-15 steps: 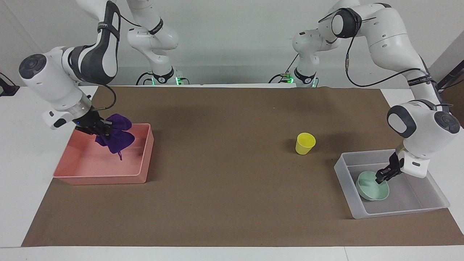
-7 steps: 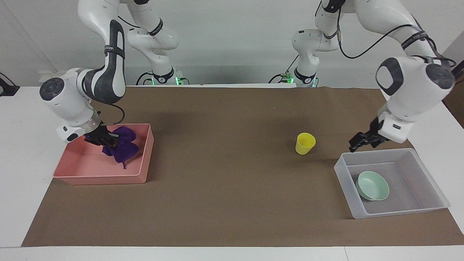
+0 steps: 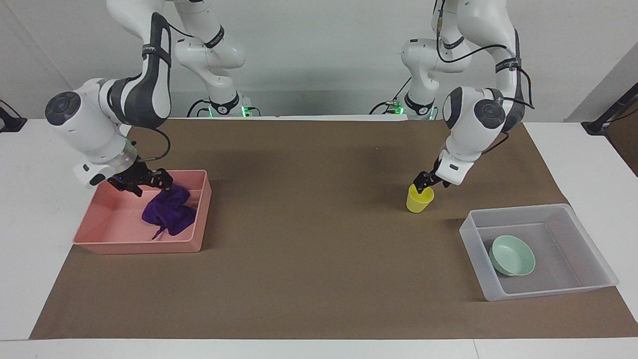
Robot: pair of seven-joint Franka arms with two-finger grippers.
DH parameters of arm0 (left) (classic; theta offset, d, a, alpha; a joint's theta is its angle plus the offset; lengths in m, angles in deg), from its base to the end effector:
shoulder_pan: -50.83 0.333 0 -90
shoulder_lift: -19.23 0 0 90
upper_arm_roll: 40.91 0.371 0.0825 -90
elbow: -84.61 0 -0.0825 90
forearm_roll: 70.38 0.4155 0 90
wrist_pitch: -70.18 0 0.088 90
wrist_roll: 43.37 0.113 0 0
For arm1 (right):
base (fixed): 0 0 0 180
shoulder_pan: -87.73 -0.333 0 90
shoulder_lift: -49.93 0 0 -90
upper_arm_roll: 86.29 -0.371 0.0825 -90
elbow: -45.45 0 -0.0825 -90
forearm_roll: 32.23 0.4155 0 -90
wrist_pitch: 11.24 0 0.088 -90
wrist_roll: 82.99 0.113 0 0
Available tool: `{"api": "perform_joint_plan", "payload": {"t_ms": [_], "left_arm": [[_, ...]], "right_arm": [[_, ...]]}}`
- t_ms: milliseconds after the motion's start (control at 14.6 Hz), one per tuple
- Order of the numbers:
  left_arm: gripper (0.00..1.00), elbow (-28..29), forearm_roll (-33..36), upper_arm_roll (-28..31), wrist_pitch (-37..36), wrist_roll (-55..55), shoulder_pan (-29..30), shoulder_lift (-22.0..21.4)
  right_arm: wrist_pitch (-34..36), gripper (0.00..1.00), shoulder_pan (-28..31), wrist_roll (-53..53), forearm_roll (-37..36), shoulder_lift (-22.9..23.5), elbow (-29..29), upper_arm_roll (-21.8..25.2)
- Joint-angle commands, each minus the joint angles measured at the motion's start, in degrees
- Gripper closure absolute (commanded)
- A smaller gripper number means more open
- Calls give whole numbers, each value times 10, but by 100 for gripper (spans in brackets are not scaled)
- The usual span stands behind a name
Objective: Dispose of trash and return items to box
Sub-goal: 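Reach the left gripper to the yellow cup and grasp it, then lift the yellow cup with the left gripper and lower it into the green bowl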
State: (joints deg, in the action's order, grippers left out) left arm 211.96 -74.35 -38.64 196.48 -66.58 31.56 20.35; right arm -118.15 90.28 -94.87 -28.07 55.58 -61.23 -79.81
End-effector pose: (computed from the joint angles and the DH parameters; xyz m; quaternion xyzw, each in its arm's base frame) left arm 0.5252 -0.1635 0.3923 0.9966 0.0751 -0.0271 0.0190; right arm 0.6049 -0.0879 0.4922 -0.9984 -0.0127 0.0409 0.0367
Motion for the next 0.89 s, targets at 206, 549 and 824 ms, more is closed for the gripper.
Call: {"api": "perform_joint_plan", "payload": {"t_ms": [206,549,824], "left_arm": [[100,47,-1,7,59,-8,-11,-19],[100,-91,-4,8,-22,-5,0,23],[100,-244,-2,15,-133,-1,76,47]], "right_arm": [[128,1,-10,49,-6,-14,82,-34],[208,1,-18,60,-8,-72,88,-36],[249,1,-18,56,-7,-121,82,-45]]}}
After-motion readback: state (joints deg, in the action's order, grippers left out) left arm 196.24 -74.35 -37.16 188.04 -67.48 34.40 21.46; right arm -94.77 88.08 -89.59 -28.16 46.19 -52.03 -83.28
